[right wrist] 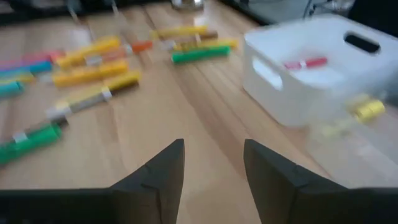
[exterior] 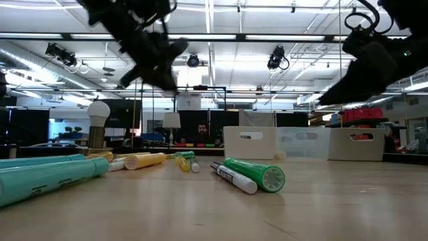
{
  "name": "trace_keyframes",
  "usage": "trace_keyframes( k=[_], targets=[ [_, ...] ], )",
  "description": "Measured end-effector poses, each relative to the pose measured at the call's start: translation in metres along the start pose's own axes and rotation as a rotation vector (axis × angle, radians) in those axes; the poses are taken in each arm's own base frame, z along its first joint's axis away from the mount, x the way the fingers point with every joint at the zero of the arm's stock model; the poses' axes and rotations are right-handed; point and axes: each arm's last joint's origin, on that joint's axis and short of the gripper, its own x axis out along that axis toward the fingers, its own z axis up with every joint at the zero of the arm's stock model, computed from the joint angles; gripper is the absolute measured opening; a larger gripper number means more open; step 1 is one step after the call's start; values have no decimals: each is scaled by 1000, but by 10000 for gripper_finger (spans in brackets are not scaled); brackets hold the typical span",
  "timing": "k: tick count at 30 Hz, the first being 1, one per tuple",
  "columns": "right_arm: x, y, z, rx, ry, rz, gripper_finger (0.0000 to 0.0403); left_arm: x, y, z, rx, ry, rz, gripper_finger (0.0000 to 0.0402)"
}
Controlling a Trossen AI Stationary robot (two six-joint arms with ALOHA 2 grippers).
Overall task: Pick & Place Markers
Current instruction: Put the left light brown marker pen into the white bin
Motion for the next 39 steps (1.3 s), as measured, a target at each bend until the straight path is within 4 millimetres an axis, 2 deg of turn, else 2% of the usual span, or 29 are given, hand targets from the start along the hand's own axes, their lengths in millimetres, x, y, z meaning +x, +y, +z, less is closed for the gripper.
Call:
trace_keyframes(
  k=[4, 10, 15, 18, 20, 23, 27, 31, 39],
  targets=[
    [-6, -7, -6, 4, 60, -28, 168, 13, -31, 30, -1, -25, -83, 27],
    [-8, -10, -10, 18, 91, -43, 168, 69, -64, 70, 87, 126, -90, 27],
    [-8, -10, -10, 19, 92, -41, 168, 119, -67, 98, 91, 306, 13, 27],
    [-8, -10, -10, 19, 92, -41, 168, 145, -65, 114, 42, 341, -5, 28],
    [-8, -10, -10, 20, 91, -41, 168, 162, -63, 117, -9, 368, -24, 35],
    [-8, -10, -9, 28, 86, -38, 168, 186, -54, 111, -75, 424, -2, 39],
    [-8, -10, -9, 34, 84, -37, 168, 204, -44, 106, -160, 452, 18, 38],
    [-8, -10, -9, 48, 83, -37, 168, 213, -41, 104, -195, 437, 32, 45],
    [-8, -9, -7, 67, 69, -31, 168, 218, -41, 100, -207, 405, 70, 51]
  ],
)
